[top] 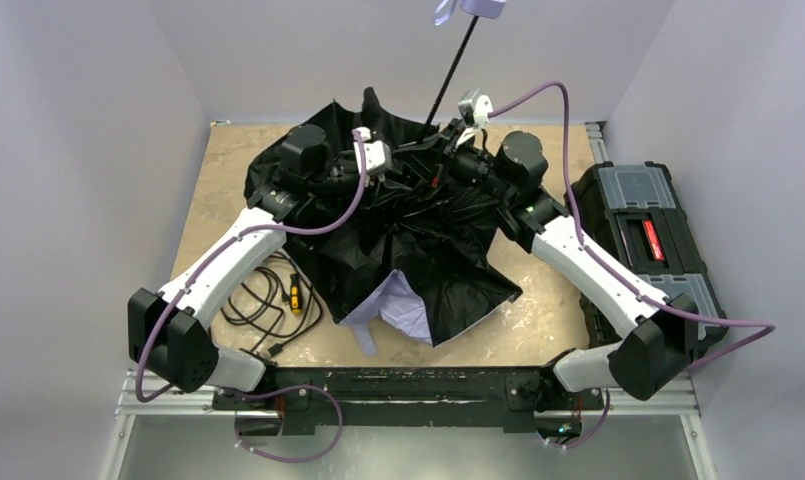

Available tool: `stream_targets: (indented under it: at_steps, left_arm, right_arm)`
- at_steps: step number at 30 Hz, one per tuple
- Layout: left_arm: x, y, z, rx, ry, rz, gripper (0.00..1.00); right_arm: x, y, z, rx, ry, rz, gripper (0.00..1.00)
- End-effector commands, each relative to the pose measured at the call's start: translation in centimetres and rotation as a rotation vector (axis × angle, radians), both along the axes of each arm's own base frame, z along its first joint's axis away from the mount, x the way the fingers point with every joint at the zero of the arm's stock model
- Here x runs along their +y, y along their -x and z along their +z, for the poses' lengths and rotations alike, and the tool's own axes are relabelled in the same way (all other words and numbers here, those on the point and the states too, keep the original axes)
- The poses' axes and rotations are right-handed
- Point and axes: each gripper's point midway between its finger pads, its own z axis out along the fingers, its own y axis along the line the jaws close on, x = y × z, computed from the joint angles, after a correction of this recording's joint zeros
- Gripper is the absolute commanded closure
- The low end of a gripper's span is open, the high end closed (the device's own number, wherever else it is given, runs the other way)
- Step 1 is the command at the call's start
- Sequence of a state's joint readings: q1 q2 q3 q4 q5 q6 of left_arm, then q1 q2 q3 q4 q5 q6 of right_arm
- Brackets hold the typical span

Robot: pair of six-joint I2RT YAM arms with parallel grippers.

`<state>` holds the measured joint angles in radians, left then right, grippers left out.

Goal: Open the umbrella

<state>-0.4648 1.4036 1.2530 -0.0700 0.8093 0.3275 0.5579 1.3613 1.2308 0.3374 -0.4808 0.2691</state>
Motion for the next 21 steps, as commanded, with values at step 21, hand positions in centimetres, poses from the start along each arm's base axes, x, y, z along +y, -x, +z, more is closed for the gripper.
stream_targets:
  at_steps: [21]
  left_arm:
    - [7.1, -6.0, -15.9, 0.205, -0.404, 0.129, 0.77]
  right_arm:
    - [-5.3, 5.5, 18.3, -0.375, -0.289, -0.030, 1.00]
